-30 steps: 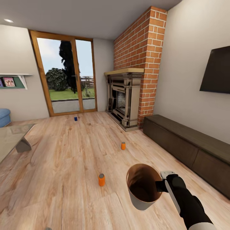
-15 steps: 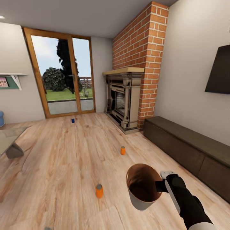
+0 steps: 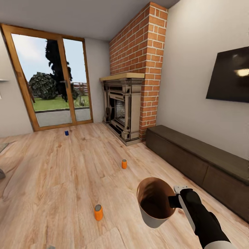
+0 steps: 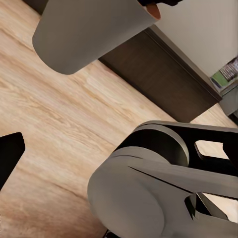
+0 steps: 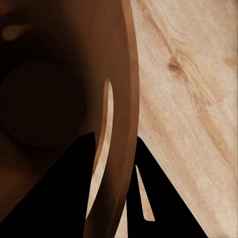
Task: Put the three can of soda from the living room inside the tash can in the kitchen.
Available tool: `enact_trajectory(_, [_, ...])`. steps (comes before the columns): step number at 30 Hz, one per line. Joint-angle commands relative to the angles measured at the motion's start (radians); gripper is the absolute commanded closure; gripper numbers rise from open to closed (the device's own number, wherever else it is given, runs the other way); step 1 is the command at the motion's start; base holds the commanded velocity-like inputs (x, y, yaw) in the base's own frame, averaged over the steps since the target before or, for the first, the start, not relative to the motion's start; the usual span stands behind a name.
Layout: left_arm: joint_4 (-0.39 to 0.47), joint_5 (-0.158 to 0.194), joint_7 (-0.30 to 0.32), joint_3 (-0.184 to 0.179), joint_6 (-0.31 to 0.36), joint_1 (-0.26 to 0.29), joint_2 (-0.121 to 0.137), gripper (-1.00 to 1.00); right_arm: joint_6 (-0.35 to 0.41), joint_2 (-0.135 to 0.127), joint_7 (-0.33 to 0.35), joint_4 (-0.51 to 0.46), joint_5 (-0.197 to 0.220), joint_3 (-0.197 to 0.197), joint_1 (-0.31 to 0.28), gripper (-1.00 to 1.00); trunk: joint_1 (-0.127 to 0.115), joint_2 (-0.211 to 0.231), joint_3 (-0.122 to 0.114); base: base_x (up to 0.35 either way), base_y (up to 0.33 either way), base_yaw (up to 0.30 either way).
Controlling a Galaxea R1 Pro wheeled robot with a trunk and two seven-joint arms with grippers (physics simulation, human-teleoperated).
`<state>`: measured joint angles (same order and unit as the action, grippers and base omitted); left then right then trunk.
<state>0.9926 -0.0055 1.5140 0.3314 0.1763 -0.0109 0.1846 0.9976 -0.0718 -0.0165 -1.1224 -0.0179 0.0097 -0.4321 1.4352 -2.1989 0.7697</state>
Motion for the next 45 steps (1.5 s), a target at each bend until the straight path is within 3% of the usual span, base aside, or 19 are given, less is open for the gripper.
enact_trajectory(1, [0.0, 0.0, 0.0, 0.0, 0.0, 0.0, 0.0, -1.0, 0.0, 0.0, 0.003, 0.0, 0.015, 0.0, -0.001, 1.0, 0.0, 0.0, 0.0, 0.117, 0.0, -0.057])
enact_trajectory(27, [0.0, 0.0, 0.0, 0.0, 0.0, 0.0, 0.001, -1.0, 0.0, 0.0, 0.003, 0.015, 0.015, 0.001, -0.001, 1.0, 0.0, 0.0, 0.0, 0.314, 0.0, -0.005])
enact_trajectory(35, [-0.003, -0.001, -0.016, 0.013, 0.0, 0.0, 0.0, -1.0, 0.0, 0.001, 0.003, 0.016, 0.015, 0.001, -0.001, 1.0, 0.0, 0.0, 0.0, 0.113, 0.0, 0.0])
enact_trajectory(36, [0.021, 0.004, -0.278, 0.019, 0.006, 0.0, -0.004, -1.0, 0.0, 0.0, 0.003, 0.016, 0.015, 0.001, -0.001, 1.0, 0.0, 0.0, 0.0, 0.0, 0.0, 0.0])
enact_trajectory(37, [0.03, 0.005, -0.339, 0.019, 0.007, 0.0, -0.006, -1.0, 0.0, 0.0, 0.003, 0.016, 0.015, 0.001, -0.001, 1.0, 0.0, 0.0, 0.0, 0.0, 0.0, 0.0])
enact_trajectory(38, [0.07, 0.018, -0.522, 0.019, 0.009, 0.0, -0.022, -1.0, 0.0, 0.001, 0.004, 0.016, 0.015, 0.001, -0.001, 1.0, 0.0, 0.0, 0.0, 0.0, 0.0, 0.0])
enact_trajectory(40, [0.1, 0.034, -0.636, 0.018, 0.01, 0.0, -0.043, -1.0, 0.0, 0.0, 0.004, 0.015, 0.016, 0.001, -0.001, 1.0, 0.0, 0.0, 0.0, 0.0, 0.0, 0.0])
enact_trajectory(41, [0.121, 0.048, -0.751, 0.016, 0.011, 0.0, -0.071, -1.0, 0.0, 0.001, 0.004, 0.015, 0.016, 0.001, -0.001, 1.0, 0.0, 0.0, 0.0, 0.0, 0.0, 0.0])
enact_trajectory(45, [0.13, 0.059, -0.985, 0.004, 0.011, 0.007, -0.138, -1.0, 0.0, 0.001, 0.004, 0.016, 0.016, 0.001, -0.001, 1.0, 0.0, 0.0, 0.0, 0.0, 0.0, 0.0])
